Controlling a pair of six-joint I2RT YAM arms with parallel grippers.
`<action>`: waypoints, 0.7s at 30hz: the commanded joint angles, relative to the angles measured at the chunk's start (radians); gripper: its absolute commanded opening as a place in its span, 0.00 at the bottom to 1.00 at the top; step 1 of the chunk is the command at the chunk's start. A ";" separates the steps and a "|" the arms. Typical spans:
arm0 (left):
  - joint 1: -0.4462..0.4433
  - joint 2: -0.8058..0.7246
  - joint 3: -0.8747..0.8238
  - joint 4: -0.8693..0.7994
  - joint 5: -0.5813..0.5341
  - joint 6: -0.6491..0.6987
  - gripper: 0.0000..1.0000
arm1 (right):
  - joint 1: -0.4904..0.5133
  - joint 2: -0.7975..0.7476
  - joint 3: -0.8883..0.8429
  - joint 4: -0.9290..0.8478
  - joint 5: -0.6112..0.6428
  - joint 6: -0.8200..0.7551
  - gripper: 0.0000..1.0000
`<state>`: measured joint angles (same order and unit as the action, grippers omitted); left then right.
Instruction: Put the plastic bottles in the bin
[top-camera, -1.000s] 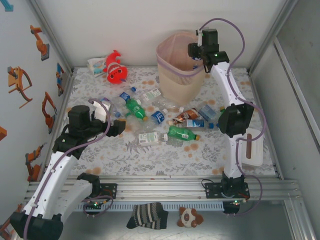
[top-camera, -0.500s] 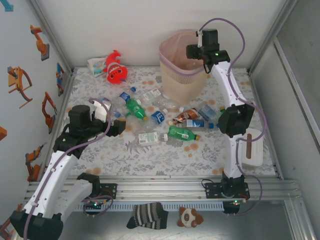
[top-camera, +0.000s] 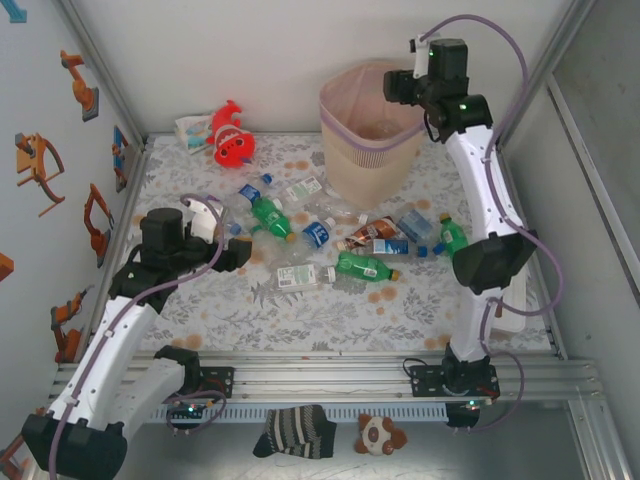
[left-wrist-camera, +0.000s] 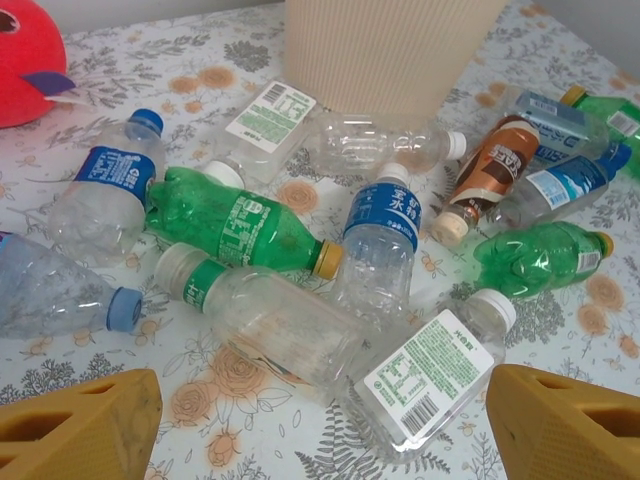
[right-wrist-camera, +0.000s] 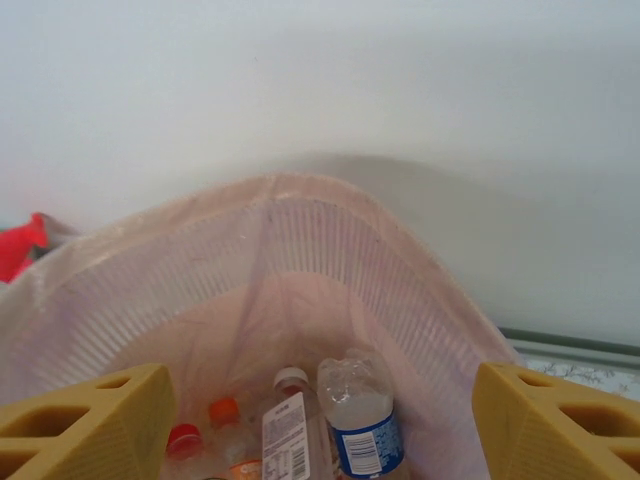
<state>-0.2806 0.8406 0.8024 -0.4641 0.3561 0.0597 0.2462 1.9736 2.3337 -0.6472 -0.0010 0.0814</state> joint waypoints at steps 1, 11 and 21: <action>0.004 0.028 0.033 -0.005 0.056 0.041 0.81 | -0.001 -0.080 -0.048 -0.013 -0.042 0.010 0.76; -0.052 0.140 0.074 -0.004 0.043 0.079 0.80 | -0.001 -0.327 -0.317 0.018 -0.079 0.019 0.76; -0.252 0.411 0.153 0.066 -0.036 0.062 0.77 | -0.016 -0.588 -0.627 0.077 -0.035 0.027 0.76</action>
<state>-0.4953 1.1896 0.9146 -0.4232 0.3439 0.1127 0.2428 1.4456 1.7504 -0.6121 -0.0578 0.0967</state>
